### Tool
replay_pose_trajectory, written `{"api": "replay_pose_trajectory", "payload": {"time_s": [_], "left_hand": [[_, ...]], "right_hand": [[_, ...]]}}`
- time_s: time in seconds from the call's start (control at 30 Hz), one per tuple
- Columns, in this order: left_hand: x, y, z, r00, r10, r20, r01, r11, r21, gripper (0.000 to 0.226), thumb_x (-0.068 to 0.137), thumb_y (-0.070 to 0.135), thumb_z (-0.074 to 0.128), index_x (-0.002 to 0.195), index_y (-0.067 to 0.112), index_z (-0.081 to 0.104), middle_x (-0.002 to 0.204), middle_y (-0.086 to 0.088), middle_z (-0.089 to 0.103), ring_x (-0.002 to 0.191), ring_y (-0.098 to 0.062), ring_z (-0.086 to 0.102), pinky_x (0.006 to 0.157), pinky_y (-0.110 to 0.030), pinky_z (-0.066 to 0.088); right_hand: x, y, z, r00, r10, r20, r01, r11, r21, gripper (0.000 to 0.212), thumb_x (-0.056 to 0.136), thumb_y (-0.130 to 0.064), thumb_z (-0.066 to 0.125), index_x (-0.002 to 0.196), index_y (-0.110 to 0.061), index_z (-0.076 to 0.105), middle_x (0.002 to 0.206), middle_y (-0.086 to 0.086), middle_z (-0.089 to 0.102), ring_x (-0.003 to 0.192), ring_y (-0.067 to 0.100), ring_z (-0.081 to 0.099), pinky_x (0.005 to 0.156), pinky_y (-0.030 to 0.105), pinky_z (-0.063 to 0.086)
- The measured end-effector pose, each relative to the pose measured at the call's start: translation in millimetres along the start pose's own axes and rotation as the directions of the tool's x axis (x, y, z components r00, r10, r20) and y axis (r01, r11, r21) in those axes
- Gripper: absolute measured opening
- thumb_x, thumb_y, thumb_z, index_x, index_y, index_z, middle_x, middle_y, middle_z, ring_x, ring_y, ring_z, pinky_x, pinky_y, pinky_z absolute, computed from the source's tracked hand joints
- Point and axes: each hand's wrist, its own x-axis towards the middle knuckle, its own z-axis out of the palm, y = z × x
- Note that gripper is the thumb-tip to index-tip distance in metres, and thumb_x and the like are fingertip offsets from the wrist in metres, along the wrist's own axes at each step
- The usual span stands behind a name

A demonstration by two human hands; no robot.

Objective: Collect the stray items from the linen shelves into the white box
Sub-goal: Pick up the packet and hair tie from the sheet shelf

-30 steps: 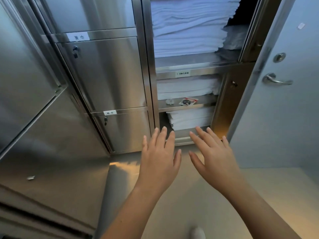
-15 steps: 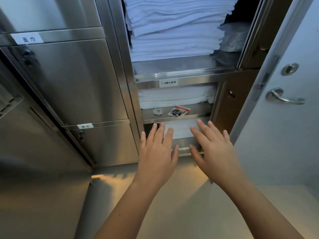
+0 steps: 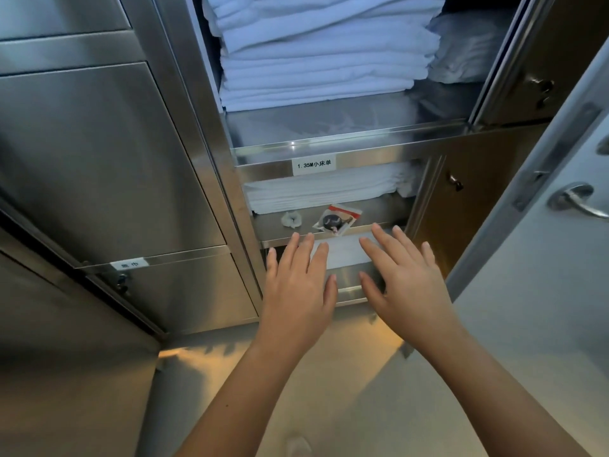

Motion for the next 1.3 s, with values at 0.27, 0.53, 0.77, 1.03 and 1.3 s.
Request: {"api": "replay_pose_trajectory", "payload": {"time_s": [0.27,0.53,0.77,1.03,1.3], "left_hand": [[62.7,-50.5,33.1,0.999,0.048,0.026,-0.047,0.998,-0.029,0.040,0.077,0.010,0.071,0.115,0.001,0.062,0.123,-0.019,0.060,0.120,-0.037,0.051,0.098,-0.061,0.030],[114.1,-55.7,82.8,0.998,0.060,0.033,-0.059,0.998,-0.034,0.039,0.076,0.009,0.071,0.113,0.001,0.063,0.122,-0.018,0.061,0.120,-0.036,0.051,0.097,-0.061,0.033],[146.7,-67.1,159.9,0.998,-0.027,0.061,0.028,1.000,-0.009,0.043,0.087,0.023,0.038,0.115,0.003,0.062,0.122,-0.015,0.061,0.122,-0.033,0.051,0.100,-0.056,0.031],[147.4,-98.6,263.4,1.000,-0.023,0.018,0.023,1.000,0.011,0.040,0.085,0.021,0.039,0.111,0.003,0.064,0.120,-0.015,0.062,0.119,-0.032,0.053,0.100,-0.056,0.028],[148.4,-142.1,367.8,1.000,-0.026,0.002,0.026,0.998,0.060,0.040,0.084,0.021,0.041,0.111,0.003,0.064,0.118,-0.016,0.063,0.116,-0.033,0.055,0.095,-0.058,0.036]], "right_hand": [[78.8,4.1,30.4,0.995,0.017,-0.103,-0.015,1.000,0.021,0.051,0.083,-0.019,0.067,0.130,-0.010,0.052,0.137,0.015,0.049,0.131,0.035,0.039,0.102,0.060,0.027],[137.5,42.3,62.2,0.991,-0.003,-0.137,0.010,0.999,0.054,0.050,0.078,-0.015,0.072,0.125,-0.005,0.057,0.131,0.019,0.053,0.126,0.040,0.043,0.097,0.064,0.032],[184.0,93.4,130.7,0.991,-0.059,-0.120,0.064,0.997,0.040,0.051,0.073,-0.016,0.077,0.120,-0.005,0.060,0.127,0.019,0.057,0.120,0.040,0.049,0.093,0.065,0.036],[208.8,125.8,231.1,0.985,-0.053,-0.163,0.062,0.997,0.048,0.051,0.072,-0.018,0.077,0.119,-0.004,0.061,0.125,0.018,0.058,0.119,0.040,0.050,0.092,0.064,0.035],[237.5,152.8,332.8,0.975,-0.061,-0.213,0.080,0.993,0.082,0.052,0.071,-0.021,0.078,0.117,-0.005,0.062,0.124,0.018,0.059,0.117,0.040,0.053,0.093,0.064,0.035]]}}
